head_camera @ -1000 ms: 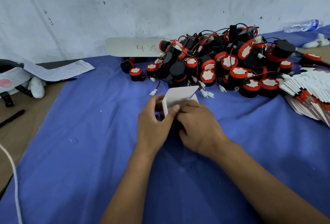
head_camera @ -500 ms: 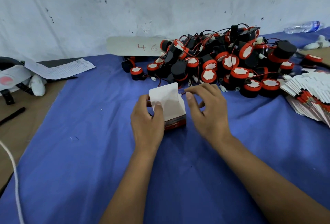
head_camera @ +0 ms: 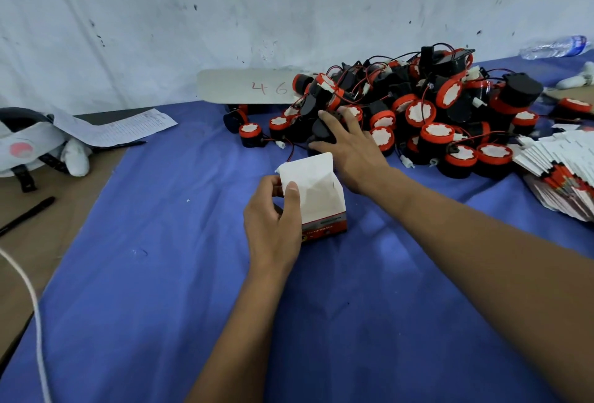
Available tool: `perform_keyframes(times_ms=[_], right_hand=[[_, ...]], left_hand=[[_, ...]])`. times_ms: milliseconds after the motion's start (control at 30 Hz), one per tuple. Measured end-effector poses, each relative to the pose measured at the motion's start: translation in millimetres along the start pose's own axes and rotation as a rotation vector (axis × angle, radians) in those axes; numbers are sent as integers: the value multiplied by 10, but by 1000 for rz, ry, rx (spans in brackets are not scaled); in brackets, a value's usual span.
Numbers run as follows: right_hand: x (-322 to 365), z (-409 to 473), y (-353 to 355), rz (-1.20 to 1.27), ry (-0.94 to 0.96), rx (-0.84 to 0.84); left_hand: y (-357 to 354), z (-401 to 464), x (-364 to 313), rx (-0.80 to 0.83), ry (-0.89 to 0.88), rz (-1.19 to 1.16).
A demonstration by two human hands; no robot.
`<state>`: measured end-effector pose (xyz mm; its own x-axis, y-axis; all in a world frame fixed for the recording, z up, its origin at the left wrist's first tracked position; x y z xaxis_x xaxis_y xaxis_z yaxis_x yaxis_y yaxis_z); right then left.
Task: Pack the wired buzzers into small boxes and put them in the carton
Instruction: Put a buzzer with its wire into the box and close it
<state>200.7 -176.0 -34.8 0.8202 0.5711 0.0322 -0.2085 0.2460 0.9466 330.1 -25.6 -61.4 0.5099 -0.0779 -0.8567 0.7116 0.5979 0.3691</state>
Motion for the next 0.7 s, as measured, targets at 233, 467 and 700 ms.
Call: perform_keyframes(times_ms=[233,467,700], right_hand=[[-183,-320,251,229,-110,-376],[-203,-827,523,1246,-216,-685],[4,-1107,764,1835,-177,-602]], left_hand=[[-4,10,29,1,17,-23],[-1,-7,-4,7,-12,-15],[-4,1,0,19,-34,1]])
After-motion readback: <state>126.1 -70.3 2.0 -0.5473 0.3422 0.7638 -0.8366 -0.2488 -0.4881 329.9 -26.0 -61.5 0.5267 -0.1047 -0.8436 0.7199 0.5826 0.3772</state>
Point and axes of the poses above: each hand's wrist, its own z-axis towards the middle knuckle, its own y-axis out of the back of the hand, x = y × z, the point moved 5 cm from there along z, towards the middle knuckle, and after that the axes turned 10 degrees about z, right-handed, at the moved point
